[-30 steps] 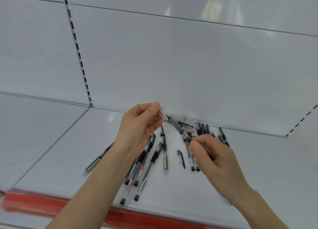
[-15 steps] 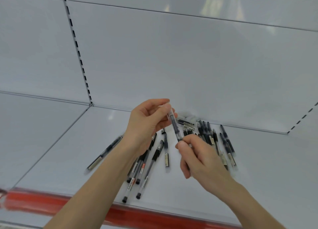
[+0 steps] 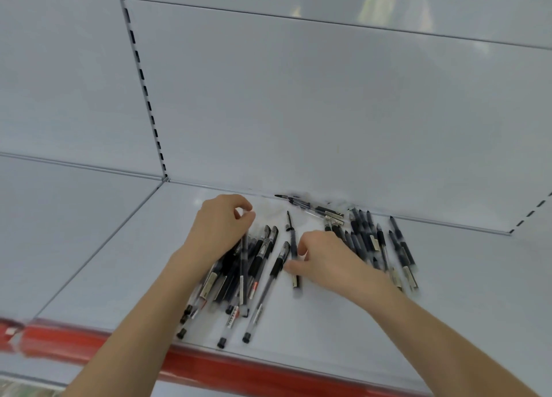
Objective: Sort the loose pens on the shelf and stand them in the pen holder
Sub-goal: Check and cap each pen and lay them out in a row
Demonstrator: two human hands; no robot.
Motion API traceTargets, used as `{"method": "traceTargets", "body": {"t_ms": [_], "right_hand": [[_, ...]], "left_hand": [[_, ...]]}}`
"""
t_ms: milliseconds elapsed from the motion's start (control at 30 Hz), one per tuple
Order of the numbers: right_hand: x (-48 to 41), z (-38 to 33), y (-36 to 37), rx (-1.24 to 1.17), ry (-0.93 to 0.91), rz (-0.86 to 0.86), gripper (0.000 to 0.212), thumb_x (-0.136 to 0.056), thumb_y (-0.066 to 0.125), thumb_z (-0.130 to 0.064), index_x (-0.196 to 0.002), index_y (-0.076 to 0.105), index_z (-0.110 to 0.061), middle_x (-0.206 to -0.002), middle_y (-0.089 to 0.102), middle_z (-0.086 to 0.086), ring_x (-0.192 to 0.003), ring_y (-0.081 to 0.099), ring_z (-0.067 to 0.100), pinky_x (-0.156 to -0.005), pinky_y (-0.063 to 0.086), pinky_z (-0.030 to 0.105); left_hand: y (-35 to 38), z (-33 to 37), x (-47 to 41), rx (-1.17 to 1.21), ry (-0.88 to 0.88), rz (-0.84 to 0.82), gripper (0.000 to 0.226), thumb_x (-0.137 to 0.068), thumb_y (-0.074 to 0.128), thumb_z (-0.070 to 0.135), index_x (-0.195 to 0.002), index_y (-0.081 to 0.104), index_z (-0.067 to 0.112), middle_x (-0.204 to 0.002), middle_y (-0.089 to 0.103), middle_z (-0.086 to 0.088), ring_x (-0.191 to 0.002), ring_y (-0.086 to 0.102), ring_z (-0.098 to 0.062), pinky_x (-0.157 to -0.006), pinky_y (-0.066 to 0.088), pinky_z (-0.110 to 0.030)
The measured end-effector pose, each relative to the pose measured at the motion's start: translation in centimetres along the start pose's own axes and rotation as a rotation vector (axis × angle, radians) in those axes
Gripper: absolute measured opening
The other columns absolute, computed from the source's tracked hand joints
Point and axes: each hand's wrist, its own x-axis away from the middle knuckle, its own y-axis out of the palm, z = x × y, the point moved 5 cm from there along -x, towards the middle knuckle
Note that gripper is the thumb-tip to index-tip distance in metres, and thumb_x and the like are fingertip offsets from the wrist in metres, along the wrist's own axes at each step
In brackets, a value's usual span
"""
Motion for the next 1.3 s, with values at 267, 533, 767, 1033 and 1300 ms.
{"method": "traceTargets", "body": {"t_ms": [267,533,767,1033,1300], "right_hand": [[0.4,1.9,-1.1,-0.102,0.087,0.016,0.034,-0.08,0.055,-0.016,-0.102,0.057,0.009,-0.092,0.067,0.025,-0.053,0.043,0.017,-0.048,0.035,0.023],[1.9,4.3,-3.2,-0.31,0.105,0.182,0.007,-0.083,0.054,-0.021,-0.081,0.051,-0.015,-0.067,0.055,-0.005,-0.057,0.049,0.011,-0.055,0.042,0.023],[2.2,5.1,-2.2,-0.277,0.107,0.123,0.009,-0.085,0.051,-0.025,-0.078,0.046,-0.024,-0.064,0.054,-0.008,-0.042,0.05,-0.002,-0.042,0.033,0.011],[2.3,4.6,-2.6,-0.313,0.078,0.142,0.014,-0.087,0.052,-0.021,-0.074,0.045,-0.023,-0.063,0.052,-0.005,-0.054,0.046,0.007,-0.052,0.036,0.018],[4.3,3.4,-5.3,-0.602,-0.089,0.303,0.01,-0.091,0.049,-0.014,-0.084,0.055,-0.017,-0.057,0.063,-0.001,-0.048,0.048,0.008,-0.048,0.041,0.02]], "left_hand": [[0.1,-0.9,-1.3,-0.147,-0.013,-0.03,0.024,-0.089,0.054,0.022,-0.109,0.063,0.012,-0.094,0.058,-0.004,-0.095,0.053,-0.021,-0.08,0.038,-0.027],[2.0,-0.8,-5.3,-0.222,-0.042,-0.166,0.045,-0.087,0.06,0.03,-0.122,0.051,0.003,-0.125,0.055,-0.014,-0.112,0.052,-0.028,-0.089,0.04,-0.032],[4.2,-0.2,-6.8,-0.212,-0.021,-0.191,0.032,-0.085,0.062,0.025,-0.109,0.059,0.005,-0.119,0.059,-0.011,-0.108,0.055,-0.026,-0.088,0.044,-0.034],[4.8,0.0,-7.2,-0.241,-0.004,-0.173,0.034,-0.082,0.051,0.001,-0.115,0.056,0.004,-0.118,0.059,-0.014,-0.11,0.055,-0.028,-0.08,0.042,-0.028],[1.2,3.6,-3.6,0.5,0.027,-0.249,0.012,-0.082,0.064,0.004,-0.087,0.063,0.015,-0.083,0.064,0.003,-0.074,0.057,-0.009,-0.062,0.044,-0.015]]}}
